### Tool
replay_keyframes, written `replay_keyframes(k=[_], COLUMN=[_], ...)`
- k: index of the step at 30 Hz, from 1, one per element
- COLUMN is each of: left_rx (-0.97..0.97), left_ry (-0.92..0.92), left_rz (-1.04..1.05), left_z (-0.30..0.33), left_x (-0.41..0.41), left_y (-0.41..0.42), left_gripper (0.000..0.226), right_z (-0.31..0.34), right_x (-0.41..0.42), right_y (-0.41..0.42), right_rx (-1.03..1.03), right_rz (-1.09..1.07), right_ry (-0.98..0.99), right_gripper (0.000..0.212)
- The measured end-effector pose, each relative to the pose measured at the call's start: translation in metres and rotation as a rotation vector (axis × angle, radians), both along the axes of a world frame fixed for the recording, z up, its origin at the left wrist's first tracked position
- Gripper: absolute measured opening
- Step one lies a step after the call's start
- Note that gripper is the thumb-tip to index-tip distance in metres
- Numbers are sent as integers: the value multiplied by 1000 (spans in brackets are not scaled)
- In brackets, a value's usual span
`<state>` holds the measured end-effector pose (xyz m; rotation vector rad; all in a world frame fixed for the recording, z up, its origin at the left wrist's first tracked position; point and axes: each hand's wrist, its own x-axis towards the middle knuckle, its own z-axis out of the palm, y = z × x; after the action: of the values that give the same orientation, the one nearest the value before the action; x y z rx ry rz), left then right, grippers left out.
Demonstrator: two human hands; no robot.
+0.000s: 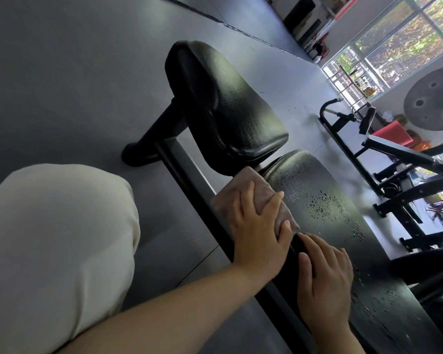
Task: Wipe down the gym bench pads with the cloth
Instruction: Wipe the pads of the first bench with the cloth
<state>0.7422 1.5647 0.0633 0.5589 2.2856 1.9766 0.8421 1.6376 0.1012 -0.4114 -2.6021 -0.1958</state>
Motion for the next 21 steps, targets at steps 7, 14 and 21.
replay_keyframes(k=[7,14,21], left_rx=[-304,-690,-766], left_ry=[183,451,570], left_rz=[-224,-548,-368], left_z=[18,44,36], left_x=[-46,-82,-44], left_y=[-7,-2,-11], left_gripper=[47,51,59], right_z=[-1,1,3], right_x=[2,1,9], right_y=[1,-1,-3], right_rx=[33,36,-60], right_rz=[-5,-33,-96], right_ry=[15,10,92], right_gripper=[61,59,48])
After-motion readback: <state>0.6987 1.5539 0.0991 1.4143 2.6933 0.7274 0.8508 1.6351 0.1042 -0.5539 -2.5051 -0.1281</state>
